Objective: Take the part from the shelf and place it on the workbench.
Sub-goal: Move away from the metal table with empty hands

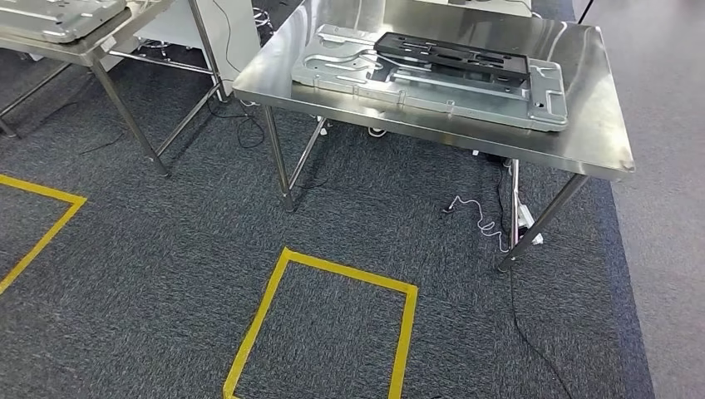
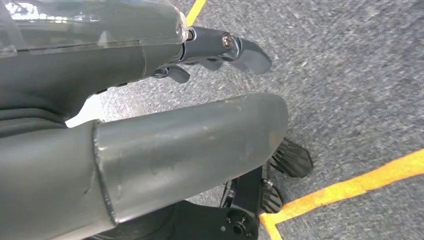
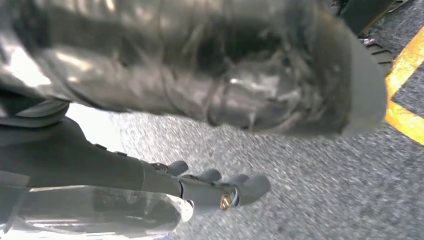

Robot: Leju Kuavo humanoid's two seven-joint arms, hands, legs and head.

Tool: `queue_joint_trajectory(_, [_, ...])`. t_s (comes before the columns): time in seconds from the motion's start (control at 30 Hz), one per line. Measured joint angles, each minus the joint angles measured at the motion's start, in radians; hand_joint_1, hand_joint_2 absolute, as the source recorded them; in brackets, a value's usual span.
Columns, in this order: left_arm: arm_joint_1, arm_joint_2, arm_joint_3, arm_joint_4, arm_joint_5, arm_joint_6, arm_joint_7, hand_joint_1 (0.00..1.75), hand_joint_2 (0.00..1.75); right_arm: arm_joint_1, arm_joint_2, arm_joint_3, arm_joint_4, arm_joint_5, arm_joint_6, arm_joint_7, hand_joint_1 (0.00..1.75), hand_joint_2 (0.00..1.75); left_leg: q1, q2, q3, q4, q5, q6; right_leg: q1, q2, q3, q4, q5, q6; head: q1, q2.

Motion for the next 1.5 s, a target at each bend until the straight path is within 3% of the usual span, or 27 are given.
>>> queue_joint_trajectory(0.07, [0.001, 0.0, 0.0, 0.0, 0.0, 0.002, 0.0, 0.0, 0.0, -0.002, 0.001, 0.005, 0.001, 0.002, 0.003, 0.0, 0.0, 0.0, 0.002, -0.015, -0.008, 0.0, 0.006, -0.014, -0.001, -0.016, -0.002, -0.005, 0.005, -0.008, 0.0, 0.0])
queue_joint_trajectory(0.13, [0.003, 0.002, 0.0, 0.0, 0.0, 0.003, 0.001, 0.0, 0.0, -0.002, 0.002, 0.009, 0.001, 0.004, 0.004, 0.0, 0.0, 0.0, 0.001, 0.006, -0.025, 0.029, -0.014, -0.023, -0.007, -0.039, -0.001, -0.014, 0.014, -0.021, 0.0, 0.0])
queue_joint_trajectory(0.23, [0.002, 0.001, 0.0, 0.0, 0.0, 0.003, 0.002, 0.0, 0.0, 0.001, 0.002, 0.01, 0.002, 0.006, 0.005, 0.0, 0.0, 0.0, 0.005, 0.056, -0.103, 0.199, -0.108, -0.035, -0.005, -0.078, -0.007, -0.018, 0.02, -0.032, -0.002, 0.0])
queue_joint_trajectory(0.3, [0.004, 0.001, 0.0, 0.0, 0.0, 0.004, 0.002, 0.0, 0.0, 0.001, 0.002, 0.011, 0.003, 0.007, 0.007, 0.002, 0.0, 0.0, 0.007, 0.064, -0.131, 0.275, -0.129, -0.041, -0.003, -0.103, -0.012, -0.014, 0.02, -0.032, -0.002, 0.0])
queue_joint_trajectory(0.33, [0.006, 0.001, 0.0, 0.0, -0.001, 0.004, 0.002, 0.0, 0.0, 0.001, 0.003, 0.011, 0.003, 0.008, 0.009, 0.004, 0.0, 0.0, 0.008, 0.067, -0.118, 0.259, -0.113, -0.042, -0.003, -0.115, -0.014, -0.011, 0.02, -0.031, -0.002, 0.0])
queue_joint_trajectory(0.4, [0.007, 0.002, 0.0, 0.0, -0.002, 0.006, 0.002, 0.0, 0.0, 0.0, 0.003, 0.011, 0.003, 0.01, 0.016, 0.012, 0.0, 0.0, 0.007, 0.093, -0.044, 0.129, -0.055, -0.038, -0.002, -0.137, -0.014, -0.007, 0.018, -0.027, -0.002, 0.0])
queue_joint_trajectory(0.47, [0.004, 0.003, 0.0, 0.0, -0.004, 0.008, 0.003, 0.0, 0.0, -0.001, 0.005, 0.011, 0.003, 0.013, 0.025, 0.017, 0.0, 0.0, 0.0, 0.122, 0.013, 0.019, -0.023, -0.027, 0.002, -0.156, -0.014, -0.003, 0.015, -0.018, -0.002, 0.0])
queue_joint_trajectory(0.5, [0.004, 0.003, 0.0, 0.0, -0.005, 0.009, 0.003, 0.0, 0.0, -0.002, 0.006, 0.011, 0.003, 0.014, 0.029, 0.017, 0.0, 0.0, -0.004, 0.129, 0.02, -0.001, -0.022, -0.022, 0.004, -0.164, -0.013, -0.003, 0.015, -0.013, -0.001, 0.0])
queue_joint_trajectory(0.57, [0.007, 0.005, 0.0, 0.0, -0.005, 0.01, 0.004, 0.0, 0.0, -0.006, 0.008, 0.011, 0.003, 0.015, 0.04, 0.017, 0.0, 0.0, -0.006, 0.113, 0.016, -0.006, -0.017, -0.01, 0.007, -0.178, -0.011, -0.006, 0.017, -0.002, -0.001, 0.0])
queue_joint_trajectory(0.6, [0.009, 0.006, 0.0, 0.0, -0.005, 0.011, 0.005, 0.0, 0.0, -0.007, 0.009, 0.011, 0.003, 0.016, 0.044, 0.018, 0.0, 0.0, -0.004, 0.105, 0.016, -0.011, -0.011, -0.004, 0.005, -0.173, -0.011, -0.003, 0.013, 0.003, -0.001, 0.0])
queue_joint_trajectory(0.67, [0.01, 0.008, 0.0, 0.0, -0.006, 0.012, 0.008, 0.0, 0.0, -0.008, 0.01, 0.011, 0.003, 0.02, 0.053, 0.018, 0.0, 0.0, 0.001, 0.088, 0.017, -0.022, 0.0, 0.011, 0.002, -0.13, -0.03, 0.047, -0.029, 0.012, -0.001, 0.0])
queue_joint_trajectory(0.73, [0.009, 0.009, 0.0, 0.0, -0.007, 0.013, 0.01, 0.0, 0.0, -0.004, 0.011, 0.011, 0.003, 0.025, 0.06, 0.019, 0.0, 0.0, 0.001, 0.071, 0.011, -0.023, 0.006, 0.018, -0.002, -0.082, -0.082, 0.168, -0.1, 0.015, -0.001, 0.0])
queue_joint_trajectory(0.77, [0.009, 0.01, 0.0, 0.0, -0.008, 0.013, 0.012, 0.0, 0.0, -0.002, 0.012, 0.011, 0.003, 0.027, 0.064, 0.02, 0.0, 0.0, 0.0, 0.06, 0.007, -0.022, 0.008, 0.02, -0.002, -0.074, -0.109, 0.228, -0.125, 0.015, -0.001, 0.0])
queue_joint_trajectory(0.8, [0.009, 0.012, 0.0, 0.0, -0.008, 0.013, 0.013, 0.0, 0.0, 0.0, 0.012, 0.011, 0.004, 0.029, 0.067, 0.021, 0.0, 0.0, -0.001, 0.049, 0.004, -0.019, 0.009, 0.02, -0.002, -0.07, -0.125, 0.264, -0.133, 0.015, -0.001, 0.0])
queue_joint_trajectory(0.83, [0.01, 0.014, 0.0, 0.0, -0.009, 0.012, 0.014, 0.0, 0.0, 0.001, 0.013, 0.011, 0.004, 0.03, 0.07, 0.023, 0.0, 0.0, -0.002, 0.035, 0.002, -0.016, 0.01, 0.019, -0.002, -0.069, -0.123, 0.263, -0.119, 0.013, -0.001, 0.0])
queue_joint_trajectory(0.9, [0.012, 0.016, 0.0, 0.0, -0.01, 0.01, 0.014, 0.0, 0.0, 0.002, 0.014, 0.011, 0.004, 0.03, 0.073, 0.026, 0.0, 0.0, -0.002, 0.009, -0.001, -0.007, 0.008, 0.016, -0.003, -0.053, -0.069, 0.154, -0.049, 0.009, -0.001, 0.0])
queue_joint_trajectory(0.97, [0.011, 0.016, -0.001, 0.0, -0.011, 0.005, 0.015, 0.0, 0.0, 0.002, 0.014, 0.011, 0.005, 0.03, 0.074, 0.029, 0.0, 0.0, -0.002, -0.014, -0.009, 0.003, 0.007, 0.007, -0.005, -0.007, -0.015, 0.039, -0.007, 0.003, -0.001, 0.0])
queue_joint_trajectory(1.03, [0.009, 0.018, -0.001, 0.0, -0.011, 0.002, 0.015, 0.0, 0.0, 0.003, 0.014, 0.011, 0.005, 0.031, 0.076, 0.03, 0.0, 0.0, 0.0, -0.034, -0.02, 0.007, 0.011, -0.006, -0.003, 0.017, -0.005, 0.008, -0.006, -0.002, -0.001, 0.0])
queue_joint_trajectory(1.1, [0.011, 0.023, -0.001, 0.0, -0.011, -0.001, 0.016, 0.0, 0.0, 0.001, 0.015, 0.011, 0.006, 0.033, 0.08, 0.03, 0.0, 0.0, 0.004, -0.05, -0.027, 0.008, 0.015, -0.019, -0.003, -0.005, -0.005, 0.002, 0.0, -0.011, -0.001, 0.0])
queue_joint_trajectory(1.17, [0.014, 0.028, -0.001, 0.0, -0.009, -0.004, 0.016, 0.0, 0.0, 0.001, 0.015, 0.011, 0.006, 0.035, 0.083, 0.029, 0.0, 0.0, 0.003, -0.02, -0.048, 0.047, -0.01, -0.028, -0.007, -0.033, -0.001, -0.006, 0.005, -0.024, -0.001, 0.0])
queue_joint_trajectory(1.23, [0.013, 0.032, -0.001, 0.0, -0.007, -0.006, 0.017, 0.0, 0.0, 0.004, 0.015, 0.011, 0.006, 0.043, 0.087, 0.029, 0.0, 0.0, 0.002, 0.035, -0.1, 0.158, -0.07, -0.036, -0.005, -0.062, -0.001, -0.009, 0.007, -0.032, -0.001, 0.0])
queue_joint_trajectory(1.3, [0.014, 0.035, -0.001, 0.0, -0.005, -0.006, 0.017, 0.0, 0.0, 0.004, 0.015, 0.011, 0.006, 0.048, 0.091, 0.029, 0.0, 0.0, 0.003, 0.059, -0.149, 0.265, -0.11, -0.04, -0.002, -0.091, -0.003, -0.007, 0.006, -0.034, -0.002, 0.0])
queue_joint_trajectory(1.33, [0.015, 0.036, -0.001, 0.0, -0.004, -0.006, 0.017, 0.0, 0.0, 0.004, 0.015, 0.012, 0.007, 0.049, 0.092, 0.029, 0.0, 0.0, 0.003, 0.064, -0.151, 0.275, -0.106, -0.04, -0.001, -0.105, -0.003, -0.007, 0.005, -0.034, -0.002, 0.0])
queue_joint_trajectory(1.4, [0.018, 0.037, 0.0, 0.0, 0.0, -0.005, 0.017, 0.0, 0.0, 0.003, 0.015, 0.012, 0.007, 0.05, 0.092, 0.029, 0.0, 0.0, 0.002, 0.081, -0.1, 0.188, -0.053, -0.036, 0.0, -0.131, -0.001, -0.006, 0.002, -0.032, -0.002, 0.0])
queue_joint_trajectory(1.47, [0.016, 0.038, 0.0, 0.0, 0.003, -0.004, 0.017, 0.0, 0.0, 0.002, 0.015, 0.012, 0.007, 0.053, 0.092, 0.029, 0.0, 0.0, -0.005, 0.128, -0.029, 0.057, -0.01, -0.026, 0.003, -0.153, 0.003, -0.005, -0.003, -0.025, -0.002, 0.0])
queue_joint_trajectory(1.5, [0.015, 0.038, 0.0, 0.0, 0.004, -0.003, 0.016, 0.0, 0.0, 0.001, 0.015, 0.012, 0.007, 0.057, 0.092, 0.03, 0.0, 0.0, -0.009, 0.145, -0.011, 0.02, -0.003, -0.02, 0.005, -0.163, 0.005, -0.005, -0.005, -0.02, -0.001, 0.0])
